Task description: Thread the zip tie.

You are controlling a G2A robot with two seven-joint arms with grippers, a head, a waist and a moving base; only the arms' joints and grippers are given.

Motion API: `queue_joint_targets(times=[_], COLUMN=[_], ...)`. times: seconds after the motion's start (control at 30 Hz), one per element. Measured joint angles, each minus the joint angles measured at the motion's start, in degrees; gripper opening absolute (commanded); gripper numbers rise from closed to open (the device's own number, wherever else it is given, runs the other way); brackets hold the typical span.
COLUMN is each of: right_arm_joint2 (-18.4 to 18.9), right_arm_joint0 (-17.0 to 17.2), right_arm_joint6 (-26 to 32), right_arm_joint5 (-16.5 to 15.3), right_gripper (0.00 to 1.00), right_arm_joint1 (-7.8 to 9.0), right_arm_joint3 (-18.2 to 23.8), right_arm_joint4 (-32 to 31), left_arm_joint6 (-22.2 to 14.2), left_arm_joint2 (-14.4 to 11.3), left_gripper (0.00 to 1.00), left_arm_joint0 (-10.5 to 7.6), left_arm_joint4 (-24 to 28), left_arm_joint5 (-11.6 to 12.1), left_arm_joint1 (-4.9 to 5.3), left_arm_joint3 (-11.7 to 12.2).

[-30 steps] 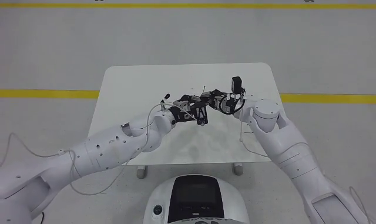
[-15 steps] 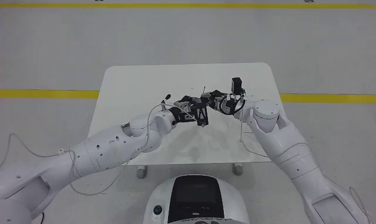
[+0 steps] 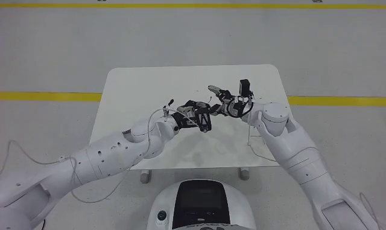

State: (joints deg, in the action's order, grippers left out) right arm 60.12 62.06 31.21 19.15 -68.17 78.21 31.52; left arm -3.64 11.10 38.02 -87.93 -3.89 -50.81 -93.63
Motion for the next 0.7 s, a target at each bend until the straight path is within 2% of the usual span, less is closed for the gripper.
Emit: queue_joint_targets(times=[0.23, 0.3, 0.57, 0.6, 0.7], right_arm_joint2=[3.0, 3.1, 3.1, 3.1, 3.1], right_arm_joint0=[1.8, 1.8, 1.8, 1.8, 1.8], right_arm_joint6=[1.0, 1.0, 1.0, 1.0, 1.0], right_arm_joint5=[-2.7, -2.8, -2.7, -2.7, -2.7], right_gripper=[1.0, 1.0, 1.0, 1.0, 1.0], right_arm_joint1=[0.9, 0.92, 0.91, 0.91, 0.91], right_arm_joint3=[0.7, 0.7, 0.7, 0.7, 0.7], right_arm_joint4=[-3.4, -3.4, -3.3, -3.3, -3.3], left_arm_joint6=[5.8, 6.9, 7.1, 7.5, 8.7], left_arm_joint2=[5.1, 5.9, 6.2, 6.8, 9.9], left_gripper=[0.0, 0.0, 0.0, 0.0, 0.0], left_arm_joint0=[2.63, 2.92, 3.17, 3.54, 4.65], left_arm_joint4=[9.1, 9.8, 10.1, 11.2, 19.8], left_arm_joint5=[4.7, 5.0, 4.8, 4.7, 5.9], left_arm_joint1=[1.25, 1.42, 1.4, 1.39, 1.55], left_arm_joint3=[2.0, 2.1, 2.2, 2.5, 4.2])
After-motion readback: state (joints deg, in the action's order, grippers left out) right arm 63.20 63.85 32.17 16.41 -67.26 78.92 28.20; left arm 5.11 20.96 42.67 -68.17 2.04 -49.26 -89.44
